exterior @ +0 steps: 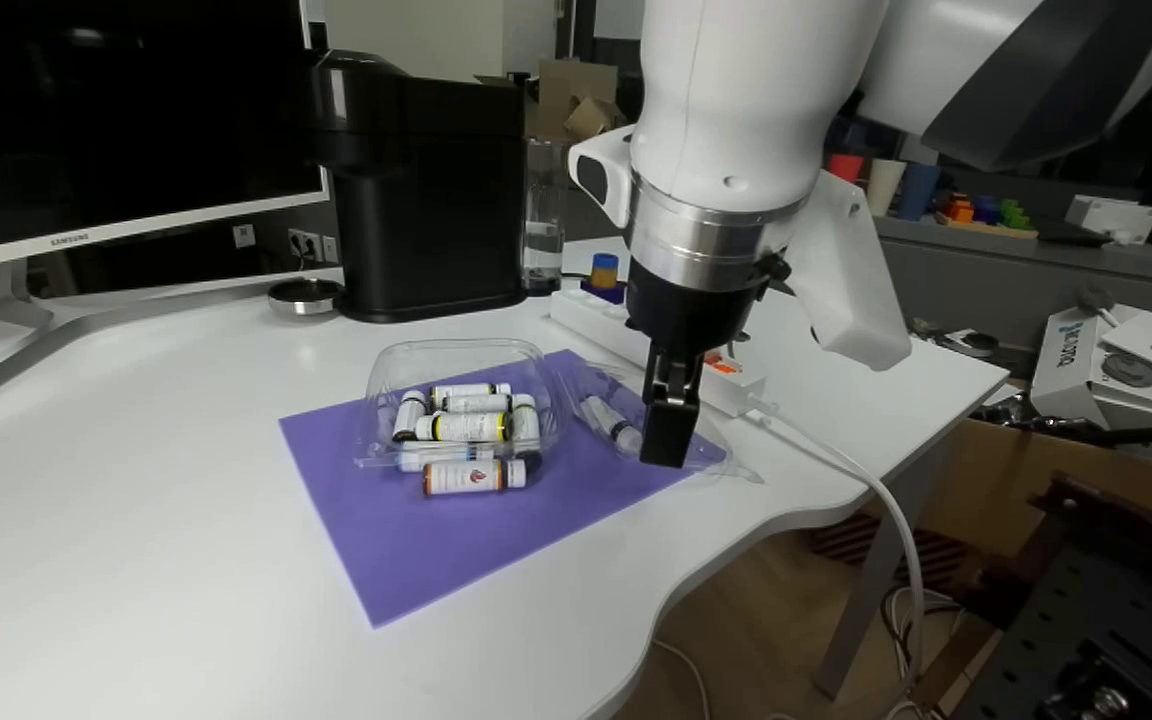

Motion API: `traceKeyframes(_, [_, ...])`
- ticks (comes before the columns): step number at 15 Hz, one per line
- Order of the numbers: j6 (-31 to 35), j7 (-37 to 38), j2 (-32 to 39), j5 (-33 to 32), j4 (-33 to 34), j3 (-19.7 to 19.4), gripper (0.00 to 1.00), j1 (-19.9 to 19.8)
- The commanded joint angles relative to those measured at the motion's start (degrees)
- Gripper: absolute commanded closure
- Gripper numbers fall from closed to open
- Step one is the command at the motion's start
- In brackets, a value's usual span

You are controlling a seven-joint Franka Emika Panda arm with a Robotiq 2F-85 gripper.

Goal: Close the lid of the plastic storage box

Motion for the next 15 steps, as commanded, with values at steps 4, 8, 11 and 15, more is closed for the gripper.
traceKeyframes(4, [-3.6, 13.6, 3.2, -13.7, 2.3, 3.1, 0.0, -2.7])
traceKeyframes(8, [-6.7, 18.5, 6.3, -18.6, 2.8, 4.9, 0.0, -3.7])
traceKeyframes(11, [-9.4, 20.8, 8.6, -20.6, 3.4, 6.0, 0.0, -4.3])
traceKeyframes(15, [-12.2, 23.5, 10.2, -22.9, 4.2, 7.4, 0.0, -5.1])
